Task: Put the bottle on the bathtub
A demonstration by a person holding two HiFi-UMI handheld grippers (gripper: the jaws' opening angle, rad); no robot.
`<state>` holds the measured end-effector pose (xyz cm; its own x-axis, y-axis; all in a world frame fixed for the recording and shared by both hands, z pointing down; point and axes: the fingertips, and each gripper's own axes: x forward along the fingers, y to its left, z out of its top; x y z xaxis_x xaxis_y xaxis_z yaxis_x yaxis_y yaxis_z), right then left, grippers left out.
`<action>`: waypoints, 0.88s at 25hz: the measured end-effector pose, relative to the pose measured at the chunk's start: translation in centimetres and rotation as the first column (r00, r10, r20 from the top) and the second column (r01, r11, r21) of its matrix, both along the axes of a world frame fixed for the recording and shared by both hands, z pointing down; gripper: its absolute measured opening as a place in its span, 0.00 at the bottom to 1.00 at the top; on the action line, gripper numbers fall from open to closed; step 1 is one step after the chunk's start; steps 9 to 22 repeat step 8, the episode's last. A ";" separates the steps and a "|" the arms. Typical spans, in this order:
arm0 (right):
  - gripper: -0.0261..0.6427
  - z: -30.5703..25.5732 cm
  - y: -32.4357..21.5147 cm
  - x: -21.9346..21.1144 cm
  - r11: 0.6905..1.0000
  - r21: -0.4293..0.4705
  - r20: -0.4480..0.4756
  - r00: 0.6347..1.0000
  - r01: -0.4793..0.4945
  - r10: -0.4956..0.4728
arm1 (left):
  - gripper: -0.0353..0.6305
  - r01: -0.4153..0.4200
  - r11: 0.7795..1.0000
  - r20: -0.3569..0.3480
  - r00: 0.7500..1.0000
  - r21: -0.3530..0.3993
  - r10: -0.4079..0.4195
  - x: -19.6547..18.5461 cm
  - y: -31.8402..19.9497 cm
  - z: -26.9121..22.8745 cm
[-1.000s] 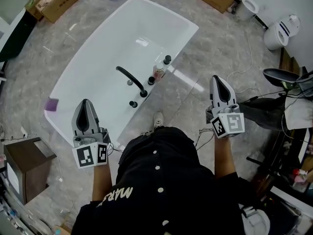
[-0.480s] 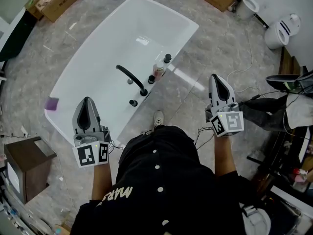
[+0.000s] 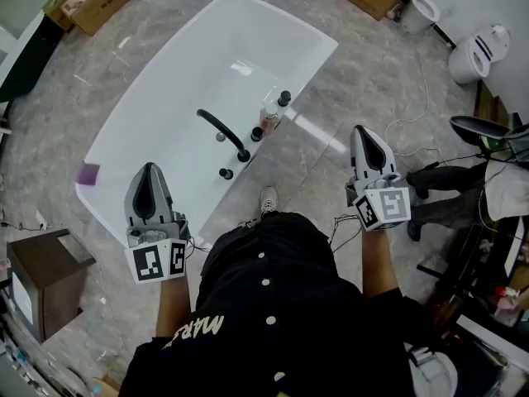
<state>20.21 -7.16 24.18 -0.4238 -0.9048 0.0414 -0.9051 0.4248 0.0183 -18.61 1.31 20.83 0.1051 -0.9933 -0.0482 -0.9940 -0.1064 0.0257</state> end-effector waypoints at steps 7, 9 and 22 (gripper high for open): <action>0.04 0.1 -0.3 -0.8 1.000 0.008 -0.001 1.000 0.003 -0.003 | 0.07 0.006 1.000 -0.007 1.000 0.007 -0.005 -0.5 -0.2 0.3; 0.04 0.2 -0.4 -0.9 1.000 0.007 0.001 1.000 0.005 -0.005 | 0.07 0.005 1.000 -0.008 1.000 0.006 -0.005 -0.5 -0.2 0.4; 0.04 0.2 -0.4 -0.9 1.000 0.007 0.001 1.000 0.005 -0.005 | 0.07 0.005 1.000 -0.008 1.000 0.006 -0.005 -0.5 -0.2 0.4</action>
